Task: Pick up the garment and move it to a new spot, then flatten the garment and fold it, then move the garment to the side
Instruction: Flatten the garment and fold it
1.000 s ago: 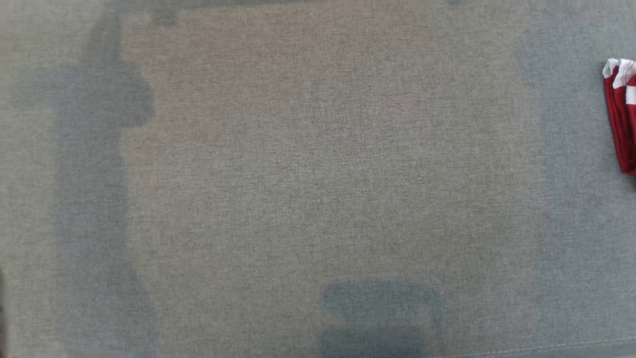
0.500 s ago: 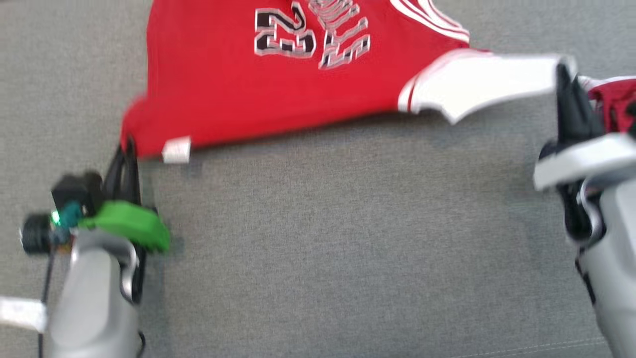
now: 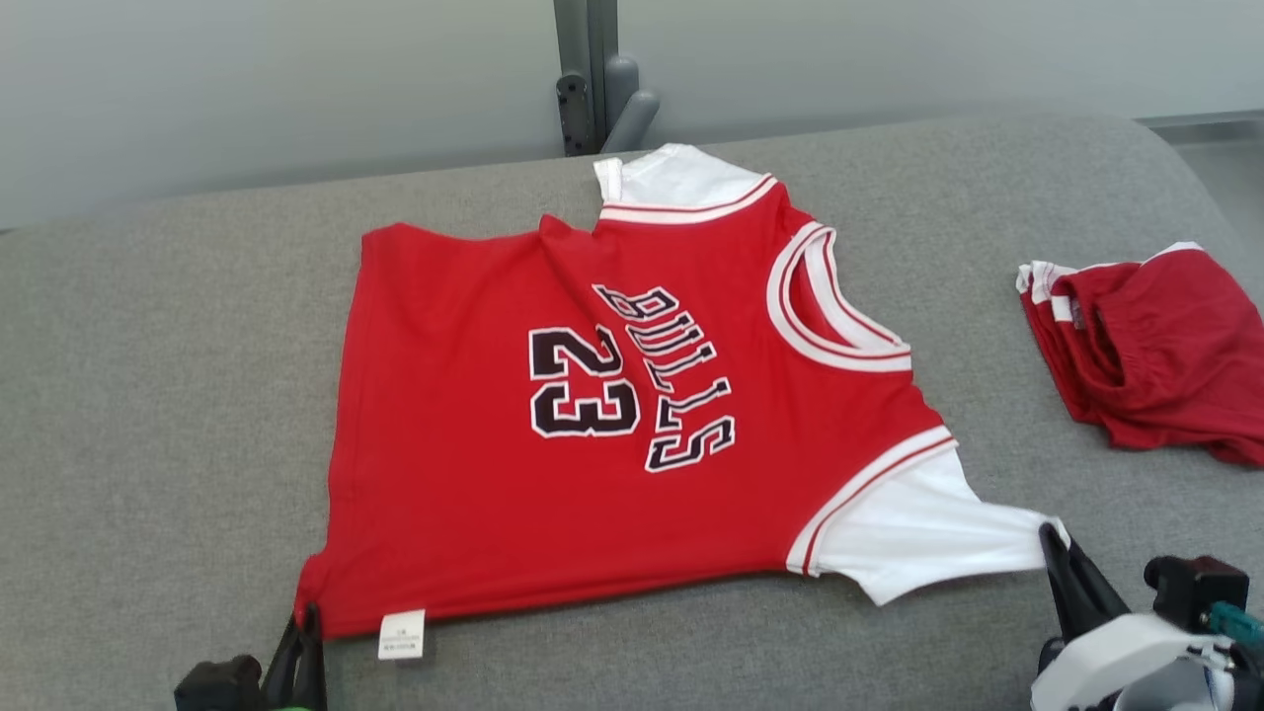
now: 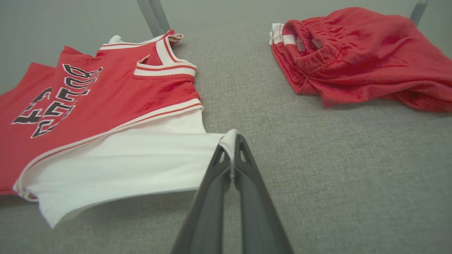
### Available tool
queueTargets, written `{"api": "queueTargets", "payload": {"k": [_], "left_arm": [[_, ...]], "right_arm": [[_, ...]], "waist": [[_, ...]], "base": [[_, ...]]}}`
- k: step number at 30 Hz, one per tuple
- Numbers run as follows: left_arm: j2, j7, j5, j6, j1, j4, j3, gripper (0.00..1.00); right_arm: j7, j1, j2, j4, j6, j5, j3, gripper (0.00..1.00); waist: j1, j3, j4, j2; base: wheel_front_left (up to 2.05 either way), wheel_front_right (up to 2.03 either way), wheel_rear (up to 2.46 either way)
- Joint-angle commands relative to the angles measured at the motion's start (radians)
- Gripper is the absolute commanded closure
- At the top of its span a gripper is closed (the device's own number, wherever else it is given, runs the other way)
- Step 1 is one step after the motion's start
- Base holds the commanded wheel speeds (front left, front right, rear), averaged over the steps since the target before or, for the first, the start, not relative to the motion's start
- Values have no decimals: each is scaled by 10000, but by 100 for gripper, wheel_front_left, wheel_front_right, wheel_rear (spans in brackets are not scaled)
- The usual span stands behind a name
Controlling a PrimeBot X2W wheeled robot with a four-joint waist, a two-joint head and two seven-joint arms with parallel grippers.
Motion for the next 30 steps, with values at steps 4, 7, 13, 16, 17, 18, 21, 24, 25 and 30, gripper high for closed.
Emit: {"api": "queueTargets", "payload": {"k": [4, 7, 13, 16, 17, 18, 21, 24, 25, 30], "left_arm": [[-20, 2, 19, 45, 1281, -381, 213, 100], [-40, 2, -39, 40, 1866, -663, 179, 100], [-45, 1, -340, 47, 2412, -910, -189, 100], [-54, 0, -451, -1, 2218, -1248, -374, 100], [-55, 0, -425, -33, 2073, -1400, -426, 100], [-52, 0, -416, -41, 1903, -1584, -424, 100], [-65, 1, -298, -73, 1362, -2001, -422, 100], [-66, 1, -72, -136, 591, -2202, -465, 100], [-66, 1, -11, -151, 303, -2154, -490, 100], [-70, 1, 264, -178, -1165, -1378, -698, 100]], "right_arm": [[-29, 1148, 23, 117, -43, -133, -80, 100], [-29, 1722, 101, 42, -43, -76, -243, 100], [-30, 2364, 50, -135, -43, -11, -421, 100], [-30, 2314, -36, -376, -41, -33, -327, 100], [-30, 2173, -27, -525, -40, -3, -347, 100], [-30, 2002, -37, -705, -40, -6, -328, 100], [-28, 1421, -10, -1233, -33, 90, -310, 100], [-28, 565, -20, -1516, -33, 73, -350, 100], [-28, 221, -68, -1514, -32, -36, -279, 100], [-28, -1541, -227, -494, -33, -374, -71, 100]], "waist": [[0, -1308, 53, -1], [0, -1411, 147, -1], [0, -1363, 299, -1], [0, -1201, 407, -1], [0, -1132, 435, -1], [0, -1056, 458, -1], [0, -826, 506, -1], [0, -481, 555, -1], [0, -336, 575, -1], [0, 392, 739, -1]], "base": [[0, 0, 0], [0, 0, 0], [0, 0, 0], [0, 0, 0], [0, 0, 0], [0, 0, 0], [0, 0, 0], [0, 0, 0], [0, 0, 0], [0, 0, 0]]}}
